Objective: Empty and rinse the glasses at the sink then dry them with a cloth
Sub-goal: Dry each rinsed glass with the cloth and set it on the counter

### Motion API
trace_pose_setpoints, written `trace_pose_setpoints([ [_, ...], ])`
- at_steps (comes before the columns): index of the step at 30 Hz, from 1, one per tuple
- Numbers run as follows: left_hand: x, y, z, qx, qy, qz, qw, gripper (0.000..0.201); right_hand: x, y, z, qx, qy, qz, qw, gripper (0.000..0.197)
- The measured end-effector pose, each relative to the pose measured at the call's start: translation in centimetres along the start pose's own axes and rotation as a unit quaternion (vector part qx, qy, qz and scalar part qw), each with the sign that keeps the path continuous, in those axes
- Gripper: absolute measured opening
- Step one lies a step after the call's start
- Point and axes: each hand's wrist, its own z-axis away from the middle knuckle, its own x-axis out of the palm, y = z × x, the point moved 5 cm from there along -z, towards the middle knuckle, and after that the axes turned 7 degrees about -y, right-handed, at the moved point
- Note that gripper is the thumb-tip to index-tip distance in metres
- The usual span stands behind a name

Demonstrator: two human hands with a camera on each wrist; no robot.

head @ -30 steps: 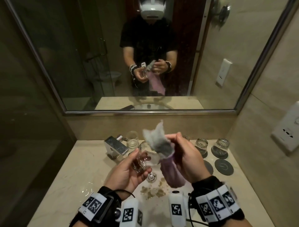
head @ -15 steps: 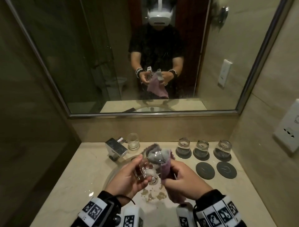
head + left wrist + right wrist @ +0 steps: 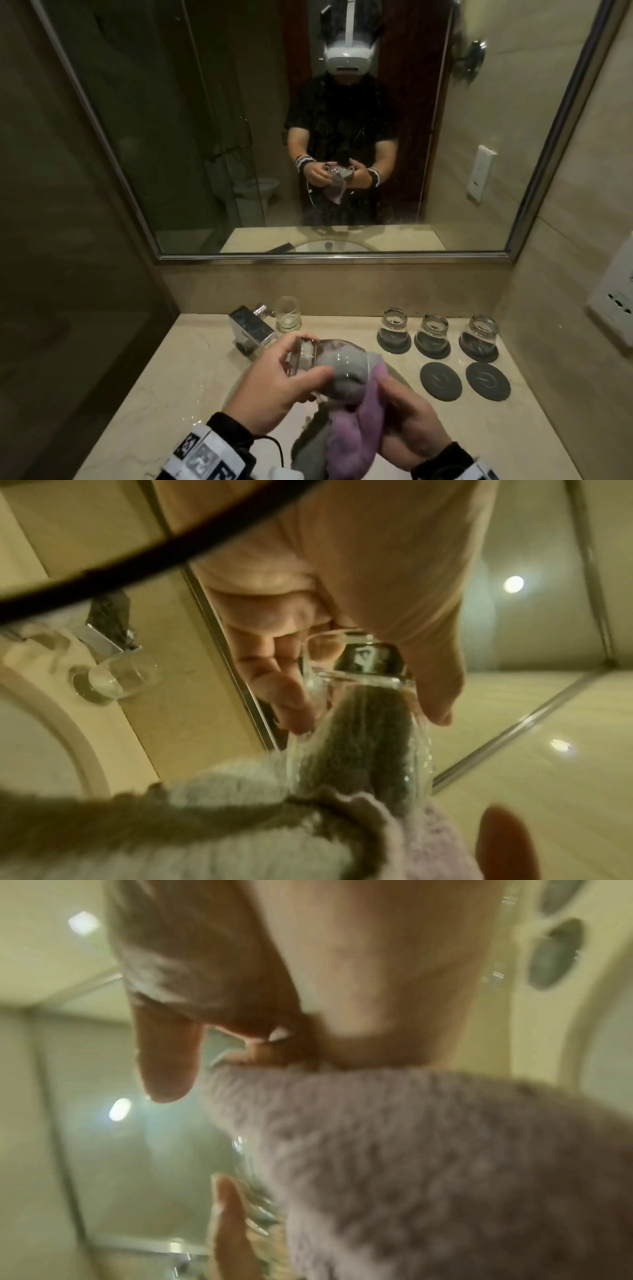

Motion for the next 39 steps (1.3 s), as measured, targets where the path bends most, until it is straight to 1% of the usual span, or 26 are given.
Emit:
trace_pose_setpoints([
  [2, -0.1, 0.0, -0.3, -0.019, -0.006, 0.027, 0.999, 0.058, 0.4, -0.7, 0.0, 0.020, 0.004, -0.053, 0.998, 0.060],
  [4, -0.3, -0.5, -0.6, -0.044, -0.006, 0.065, 0.997, 0.058, 0.1, -0.4, -0.2, 0.063, 0.020, -0.033, 0.997, 0.063],
  [5, -0.2, -0.7, -0.6, -0.055, -0.005, 0.079, 0.995, 0.057, -0.1, -0.3, -0.1, 0.074, 0.019, -0.001, 0.997, 0.059],
  [7, 0.0, -1.3, -0.6, -0.075, -0.005, 0.103, 0.992, 0.044, -0.8, -0.6, -0.1, 0.093, 0.035, 0.122, 0.987, 0.058],
  [9, 0.4, -1.6, -0.8, -0.092, 0.000, 0.124, 0.988, 0.031, -1.0, -0.8, -0.6, 0.089, 0.036, 0.262, 0.960, 0.063],
  [11, 0.8, -2.0, -1.0, -0.104, 0.018, 0.151, 0.983, 0.040, -0.8, -0.8, -1.2, 0.075, 0.032, 0.342, 0.936, 0.063],
  [13, 1.1, -2.2, -1.1, -0.113, 0.034, 0.171, 0.978, 0.052, -0.7, -0.8, -1.3, 0.055, 0.057, 0.387, 0.919, 0.049],
  [14, 1.2, -2.3, -1.0, -0.116, 0.033, 0.175, 0.977, 0.052, -0.6, -0.9, -1.3, 0.047, 0.068, 0.389, 0.918, 0.042],
  [16, 1.3, -2.3, -0.8, -0.108, 0.022, 0.180, 0.977, 0.044, -0.8, -0.9, -1.1, 0.040, 0.080, 0.374, 0.923, 0.036],
  [18, 1.0, -2.0, -0.7, -0.070, 0.018, 0.152, 0.986, 0.039, -1.6, -0.9, -0.9, 0.019, 0.104, 0.329, 0.938, 0.032],
  [19, 0.8, -1.7, -0.6, -0.045, 0.016, 0.108, 0.993, 0.040, -1.9, -0.9, -0.8, 0.012, 0.124, 0.280, 0.952, 0.037],
  [20, 0.5, -1.3, -0.5, -0.024, 0.018, 0.061, 0.998, 0.041, -2.5, -0.6, -0.7, 0.013, 0.143, 0.230, 0.963, 0.047],
  [21, 0.4, -1.0, -0.4, -0.010, 0.018, 0.030, 0.999, 0.044, -2.8, -0.6, -0.6, 0.011, 0.153, 0.198, 0.968, 0.054],
  [22, 0.2, -1.0, -0.4, -0.008, 0.015, 0.016, 1.000, 0.048, -2.9, -0.8, -0.6, 0.006, 0.157, 0.194, 0.968, 0.052],
  [24, 0.2, -1.5, -0.5, -0.037, -0.015, 0.060, 0.997, 0.054, -2.7, -1.3, -0.9, 0.001, 0.141, 0.254, 0.957, 0.036],
  [26, 0.1, -2.4, -0.8, -0.090, -0.013, 0.155, 0.984, 0.044, -2.4, -1.4, -1.2, 0.021, 0.142, 0.334, 0.932, 0.025],
  [27, 0.0, -2.7, -1.0, -0.096, 0.002, 0.171, 0.981, 0.037, -2.6, -1.3, -1.3, 0.025, 0.153, 0.339, 0.928, 0.023],
  [29, -0.4, -2.1, -0.9, -0.055, 0.016, 0.098, 0.994, 0.030, -2.7, -0.6, -1.4, 0.028, 0.176, 0.322, 0.930, 0.026],
  [31, -0.7, -1.3, -0.7, 0.003, -0.007, -0.001, 1.000, 0.037, -2.8, 0.1, -1.4, 0.013, 0.198, 0.256, 0.946, 0.031],
  [32, -1.1, -1.2, -0.7, 0.015, -0.020, -0.030, 0.999, 0.044, -3.1, 0.4, -1.4, 0.000, 0.206, 0.211, 0.955, 0.035],
  [33, -1.5, -1.4, -0.7, 0.015, -0.024, -0.046, 0.999, 0.050, -3.1, 0.4, -1.3, -0.009, 0.208, 0.194, 0.959, 0.038],
  [34, -1.8, -1.5, -0.8, 0.003, -0.022, -0.049, 0.999, 0.055, -2.7, 0.0, -1.5, -0.016, 0.195, 0.206, 0.959, 0.040],
  [36, -2.0, -1.6, -0.9, -0.052, 0.011, 0.022, 0.998, 0.055, -1.9, -0.7, -1.7, -0.005, 0.166, 0.308, 0.937, 0.032],
  [37, -2.0, -1.7, -0.9, -0.074, 0.016, 0.055, 0.996, 0.051, -1.9, -0.8, -1.7, 0.013, 0.165, 0.331, 0.929, 0.027],
  [38, -2.0, -1.6, -0.8, -0.076, 0.014, 0.063, 0.995, 0.044, -1.9, -0.9, -1.7, 0.019, 0.167, 0.339, 0.926, 0.026],
  [39, -1.9, -1.4, -0.6, -0.062, 0.011, 0.037, 0.997, 0.034, -1.9, -0.9, -1.5, 0.019, 0.172, 0.334, 0.926, 0.028],
])
